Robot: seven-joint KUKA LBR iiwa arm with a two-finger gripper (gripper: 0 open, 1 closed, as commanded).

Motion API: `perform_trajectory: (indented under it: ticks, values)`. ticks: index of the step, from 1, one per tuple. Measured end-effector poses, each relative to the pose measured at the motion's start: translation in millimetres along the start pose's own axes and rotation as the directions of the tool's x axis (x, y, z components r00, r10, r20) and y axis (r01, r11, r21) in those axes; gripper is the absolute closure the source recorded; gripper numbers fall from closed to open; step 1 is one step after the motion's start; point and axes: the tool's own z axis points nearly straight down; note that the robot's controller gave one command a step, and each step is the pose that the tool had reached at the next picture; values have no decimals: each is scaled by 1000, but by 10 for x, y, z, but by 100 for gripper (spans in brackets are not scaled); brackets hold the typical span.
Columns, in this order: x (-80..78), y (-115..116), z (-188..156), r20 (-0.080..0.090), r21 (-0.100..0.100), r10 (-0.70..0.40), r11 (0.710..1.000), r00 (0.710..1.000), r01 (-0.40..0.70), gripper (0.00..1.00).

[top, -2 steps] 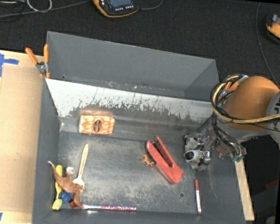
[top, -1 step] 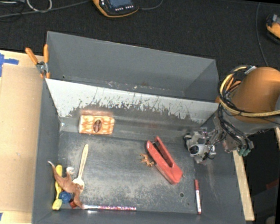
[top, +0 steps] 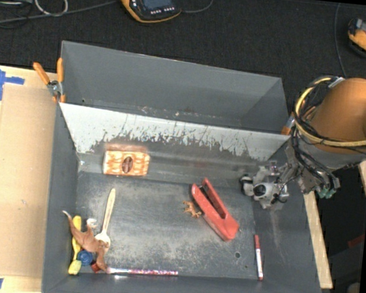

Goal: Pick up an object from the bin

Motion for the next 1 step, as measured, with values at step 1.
perform_trajectory:
  ticks: [1]
  values:
    - [-4, 15, -325, 0, -1, 0, 1000, 1000, 0, 100]
